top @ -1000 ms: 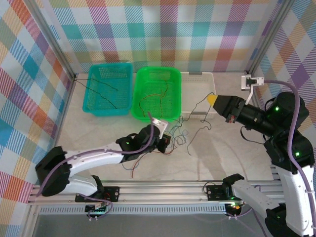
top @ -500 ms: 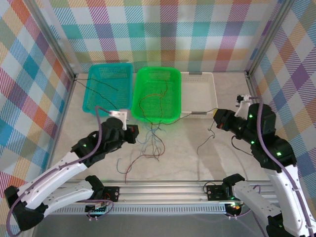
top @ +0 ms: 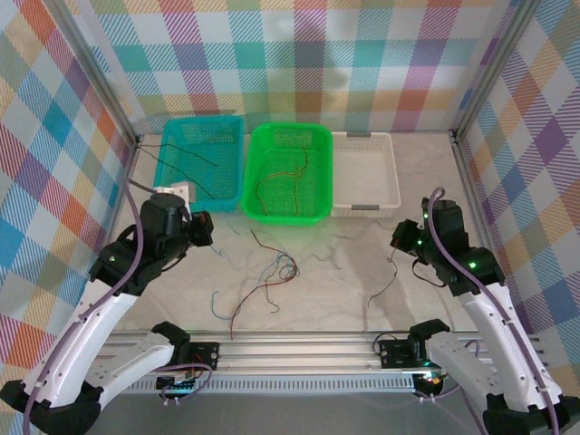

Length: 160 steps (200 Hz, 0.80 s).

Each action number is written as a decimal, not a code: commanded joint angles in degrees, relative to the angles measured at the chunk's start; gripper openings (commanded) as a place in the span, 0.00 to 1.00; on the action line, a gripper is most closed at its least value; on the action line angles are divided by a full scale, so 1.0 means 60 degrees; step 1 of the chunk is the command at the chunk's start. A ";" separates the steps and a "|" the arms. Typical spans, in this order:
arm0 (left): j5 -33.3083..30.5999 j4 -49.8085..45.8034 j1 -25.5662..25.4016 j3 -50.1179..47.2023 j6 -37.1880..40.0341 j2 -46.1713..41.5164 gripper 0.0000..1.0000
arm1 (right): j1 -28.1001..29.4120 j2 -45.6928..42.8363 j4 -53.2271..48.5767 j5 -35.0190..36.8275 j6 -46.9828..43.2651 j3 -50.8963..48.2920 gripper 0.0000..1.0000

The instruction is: Untangle the cables

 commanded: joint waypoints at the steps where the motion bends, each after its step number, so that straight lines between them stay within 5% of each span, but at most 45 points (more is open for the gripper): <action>1: 0.0056 -0.0505 0.0285 0.0492 0.0220 -0.0056 0.00 | -0.0419 0.0024 0.0165 -0.0419 0.0149 -0.0495 0.00; 84: 0.1741 0.0947 0.0330 0.1375 -0.0231 0.0553 0.00 | -0.0488 0.0643 0.2143 -0.3053 0.0074 -0.1558 0.00; 160: 0.2456 0.1565 0.0302 0.3252 0.0143 0.2593 0.00 | -0.0320 0.0381 0.2800 -0.4237 -0.0522 -0.1616 0.43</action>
